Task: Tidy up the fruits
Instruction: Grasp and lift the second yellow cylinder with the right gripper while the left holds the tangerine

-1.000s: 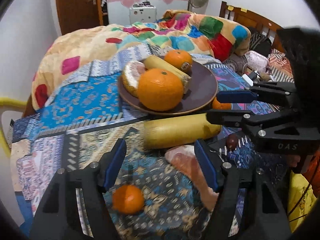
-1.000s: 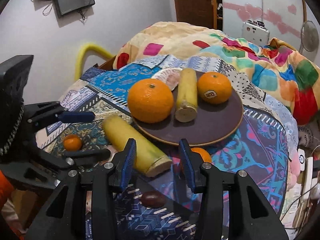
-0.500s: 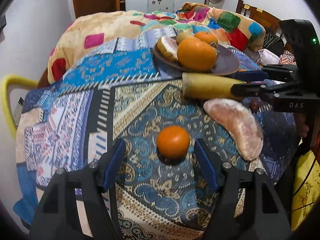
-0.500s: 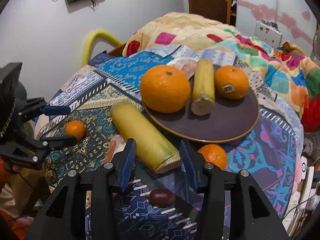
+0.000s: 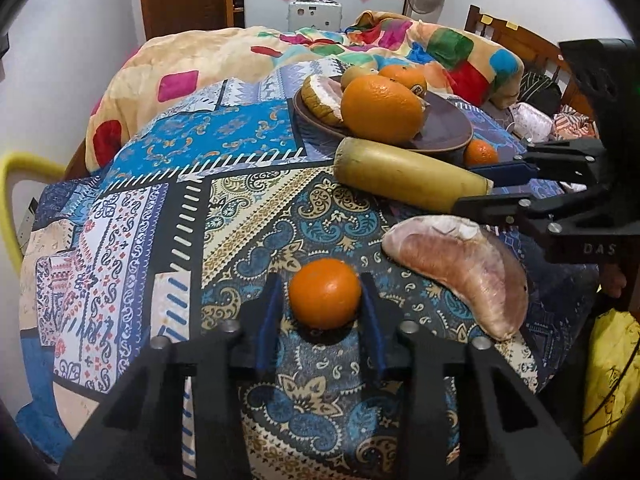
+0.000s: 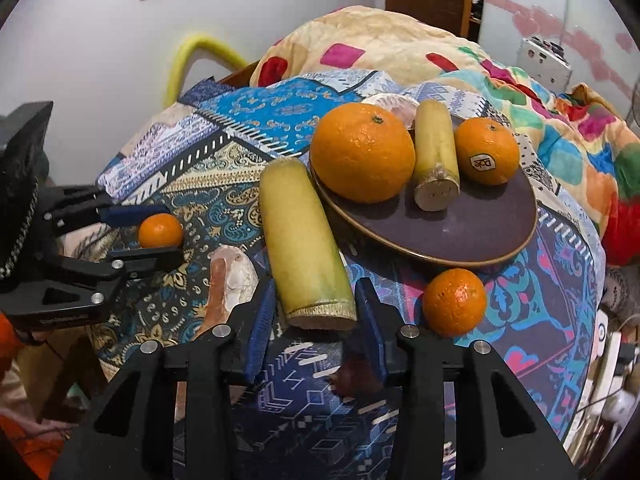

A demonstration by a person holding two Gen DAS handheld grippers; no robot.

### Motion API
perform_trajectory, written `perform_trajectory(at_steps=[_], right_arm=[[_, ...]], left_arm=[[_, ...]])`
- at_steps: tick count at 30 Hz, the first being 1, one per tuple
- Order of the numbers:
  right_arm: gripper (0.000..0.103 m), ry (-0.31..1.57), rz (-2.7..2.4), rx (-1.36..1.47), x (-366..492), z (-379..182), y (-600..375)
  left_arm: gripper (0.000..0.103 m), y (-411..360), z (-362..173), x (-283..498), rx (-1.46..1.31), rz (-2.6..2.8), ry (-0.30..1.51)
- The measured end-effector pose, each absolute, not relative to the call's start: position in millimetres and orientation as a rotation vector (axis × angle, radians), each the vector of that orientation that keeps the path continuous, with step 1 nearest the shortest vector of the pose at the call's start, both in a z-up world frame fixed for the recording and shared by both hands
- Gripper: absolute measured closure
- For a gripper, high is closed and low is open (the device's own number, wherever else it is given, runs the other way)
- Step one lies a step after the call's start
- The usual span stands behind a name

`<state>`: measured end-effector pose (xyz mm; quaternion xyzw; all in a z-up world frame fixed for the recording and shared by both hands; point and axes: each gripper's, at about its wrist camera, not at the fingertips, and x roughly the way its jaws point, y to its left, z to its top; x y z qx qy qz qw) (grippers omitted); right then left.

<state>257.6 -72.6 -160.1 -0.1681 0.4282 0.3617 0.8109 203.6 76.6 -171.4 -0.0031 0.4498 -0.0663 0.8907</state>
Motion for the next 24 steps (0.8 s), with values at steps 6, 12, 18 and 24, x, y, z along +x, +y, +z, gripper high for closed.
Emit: perform_trajectory(at_steps=[6,12,18,24], right_arm=[[0.069,0.878,0.752,-0.378,227.6,-145.2,-83.2],[0.069,0.881,0.697,-0.413,197.1,-142.9,-108.4],[0.069,0.937,0.685,-0.415,171.4,-152.3,-133.2],[0.069,0.931,0.694,-0.411,173.2,-150.3,-126.7]], left_arm=[[0.07,74.9,-166.5,198.9,-0.015,-0.159,0.921],[0.07,68.7,-160.7,178.2,0.001,-0.192,0.908],[0.07,63.9,-159.4,160.7,-0.013,-0.205,0.911],[0.07,61.3,-163.3,155.3,-0.033,-0.2,0.932]])
